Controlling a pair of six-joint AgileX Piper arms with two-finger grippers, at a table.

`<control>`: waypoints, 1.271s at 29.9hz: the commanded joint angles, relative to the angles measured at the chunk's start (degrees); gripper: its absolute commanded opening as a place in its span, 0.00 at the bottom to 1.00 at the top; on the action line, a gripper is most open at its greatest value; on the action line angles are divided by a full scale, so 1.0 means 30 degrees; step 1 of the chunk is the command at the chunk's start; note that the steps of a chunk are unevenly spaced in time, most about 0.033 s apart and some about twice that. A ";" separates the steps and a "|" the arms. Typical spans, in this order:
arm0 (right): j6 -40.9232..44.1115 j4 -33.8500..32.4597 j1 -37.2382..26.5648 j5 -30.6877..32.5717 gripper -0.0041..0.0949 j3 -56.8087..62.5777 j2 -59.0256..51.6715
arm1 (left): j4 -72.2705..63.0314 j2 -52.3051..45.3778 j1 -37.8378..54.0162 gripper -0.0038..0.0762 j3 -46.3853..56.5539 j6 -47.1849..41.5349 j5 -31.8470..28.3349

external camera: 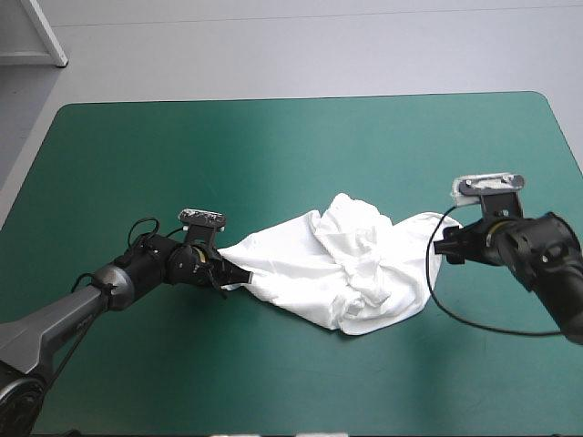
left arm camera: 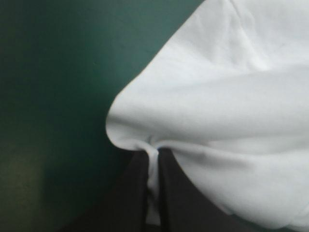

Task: Fold the cloth

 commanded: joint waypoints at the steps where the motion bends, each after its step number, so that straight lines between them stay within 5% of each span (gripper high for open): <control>1: -0.0575 0.0207 -0.1414 -0.0987 0.79 -0.2188 0.1745 | -0.0256 -0.0531 -0.0041 0.04 -0.0206 0.0193 0.1257; 11: -0.6172 0.8899 -0.5474 -0.2159 0.79 -0.4190 0.7625 | -0.1128 -0.1086 -0.0041 0.04 -0.0206 0.0193 0.1034; 18: -0.7364 1.0429 -0.5547 -0.2962 0.74 -0.4190 1.0233 | -0.1216 -0.1086 -0.0041 0.04 -0.0206 0.0193 0.0618; 24: -0.7662 1.0621 -0.5547 -0.3566 0.48 -0.4190 1.1140 | -0.1409 -0.1086 -0.0041 0.04 -0.0206 0.0193 0.0618; 29: -0.7802 1.0624 -0.5547 -0.4120 0.02 -0.4230 1.1143 | -0.1605 -0.1175 -0.0041 0.04 -0.0206 0.0193 0.0618; 38: -0.7789 1.0009 -0.5547 -0.2212 0.02 -0.6307 0.7942 | -0.1171 -0.4520 -0.0041 0.04 -0.2159 0.0244 0.2617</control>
